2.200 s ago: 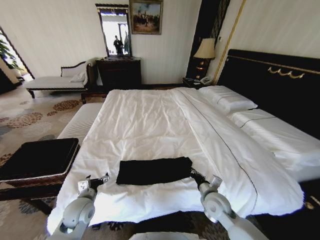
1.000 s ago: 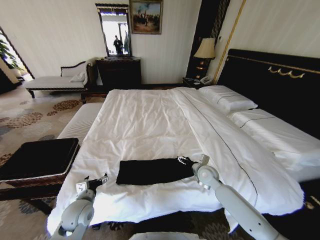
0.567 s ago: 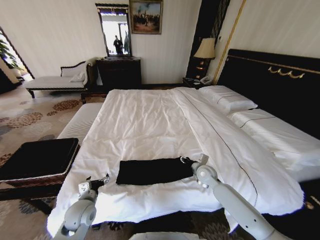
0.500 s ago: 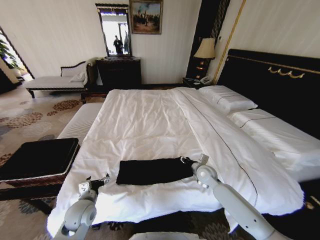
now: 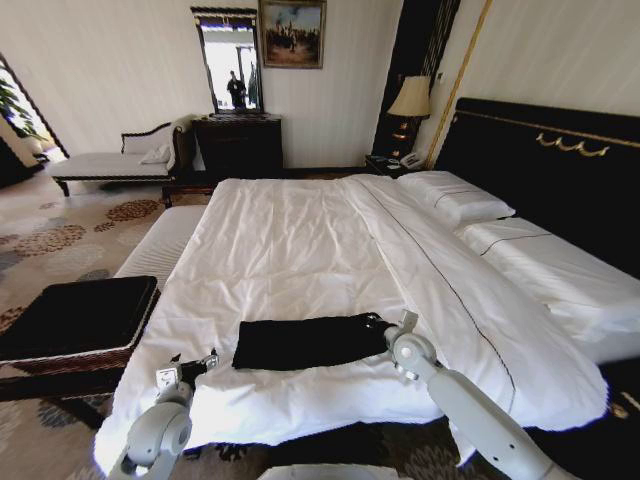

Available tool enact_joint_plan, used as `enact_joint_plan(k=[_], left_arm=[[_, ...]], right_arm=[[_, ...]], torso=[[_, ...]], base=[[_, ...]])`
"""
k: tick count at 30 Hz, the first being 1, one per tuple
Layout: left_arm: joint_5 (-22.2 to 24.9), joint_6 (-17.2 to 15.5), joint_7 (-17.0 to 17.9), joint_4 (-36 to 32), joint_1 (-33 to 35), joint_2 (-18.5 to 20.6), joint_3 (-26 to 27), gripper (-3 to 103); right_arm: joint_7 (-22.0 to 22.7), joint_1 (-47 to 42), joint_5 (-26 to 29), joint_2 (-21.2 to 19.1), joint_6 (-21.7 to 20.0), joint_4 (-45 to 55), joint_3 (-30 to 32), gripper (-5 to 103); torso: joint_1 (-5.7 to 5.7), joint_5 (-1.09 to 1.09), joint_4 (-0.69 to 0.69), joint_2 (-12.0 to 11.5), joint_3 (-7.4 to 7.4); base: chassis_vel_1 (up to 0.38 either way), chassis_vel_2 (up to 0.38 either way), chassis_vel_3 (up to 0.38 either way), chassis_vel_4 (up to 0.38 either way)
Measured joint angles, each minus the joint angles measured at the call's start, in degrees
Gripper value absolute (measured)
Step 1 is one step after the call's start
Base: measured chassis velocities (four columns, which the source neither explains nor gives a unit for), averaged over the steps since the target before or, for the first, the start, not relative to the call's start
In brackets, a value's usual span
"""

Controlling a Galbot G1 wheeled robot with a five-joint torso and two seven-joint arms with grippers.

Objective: Fold the clothes on the bed and place them into the basket.

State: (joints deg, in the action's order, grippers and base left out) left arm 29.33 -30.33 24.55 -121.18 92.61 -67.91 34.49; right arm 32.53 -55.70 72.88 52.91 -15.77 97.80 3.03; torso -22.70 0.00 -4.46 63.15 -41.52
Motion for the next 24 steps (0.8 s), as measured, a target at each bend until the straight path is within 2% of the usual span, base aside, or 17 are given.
enact_joint_plan(k=[5, 15, 17, 18, 20, 22, 23, 24], left_arm=[[-0.47, 0.17, 0.00, -0.14, 0.30, -0.31, -0.33, 100], [-1.49, 0.45, 0.01, -0.25, 0.48, -1.06, -1.49, 100], [-1.75, 0.53, 0.01, -0.22, 0.48, -1.32, -1.81, 100], [-1.87, 0.59, 0.01, -0.12, 0.48, -1.41, -1.94, 100], [-1.96, 0.66, 0.01, -0.01, 0.48, -1.50, -2.04, 100], [-2.18, 0.85, 0.01, 0.24, 0.54, -1.68, -2.12, 100], [-2.18, 0.85, 0.01, 0.24, 0.54, -1.68, -2.12, 100], [-2.20, 0.98, 0.00, 0.30, 0.60, -1.72, -2.08, 100]], right_arm=[[-1.83, 0.36, -0.69, 0.40, 3.03, -1.63, 0.50, 0], [-4.99, 1.25, -2.22, 1.74, 6.10, -4.64, 0.85, 0], [-6.60, 1.34, -4.61, 1.96, 7.38, -5.54, 1.01, -3], [-7.72, 1.32, -6.22, 2.02, 8.38, -5.98, 1.08, 1], [-9.09, 1.17, -8.13, 2.04, 9.79, -6.37, 1.23, 1], [-12.48, 0.29, -12.66, 2.06, 13.73, -6.65, 2.18, 12], [-12.48, 0.29, -12.66, 2.06, 13.73, -6.65, 2.18, 12], [-14.16, -0.42, -14.23, 2.03, 15.87, -6.50, 2.89, 17]], torso=[[0.00, 0.00, 0.00, 0.00, 0.00], [0.00, 0.00, 0.00, 0.00, 0.00], [0.00, 0.00, 0.00, 0.00, 0.00], [0.00, 0.00, 0.00, 0.00, 0.00], [0.00, 0.00, 0.00, 0.00, 0.00], [0.00, 0.00, -0.01, 0.00, 0.00], [0.00, 0.00, -0.01, 0.00, 0.00], [0.00, -0.01, -0.01, 0.00, 0.00]], base=[[0.000, 0.000, 0.000, 0.000], [0.000, 0.000, 0.000, 0.000], [0.000, 0.000, 0.000, 0.000], [0.000, 0.000, 0.000, 0.000], [0.000, 0.000, 0.000, 0.000], [0.000, 0.000, 0.000, 0.000], [0.000, 0.000, 0.000, 0.000], [0.000, 0.000, 0.000, 0.000]])
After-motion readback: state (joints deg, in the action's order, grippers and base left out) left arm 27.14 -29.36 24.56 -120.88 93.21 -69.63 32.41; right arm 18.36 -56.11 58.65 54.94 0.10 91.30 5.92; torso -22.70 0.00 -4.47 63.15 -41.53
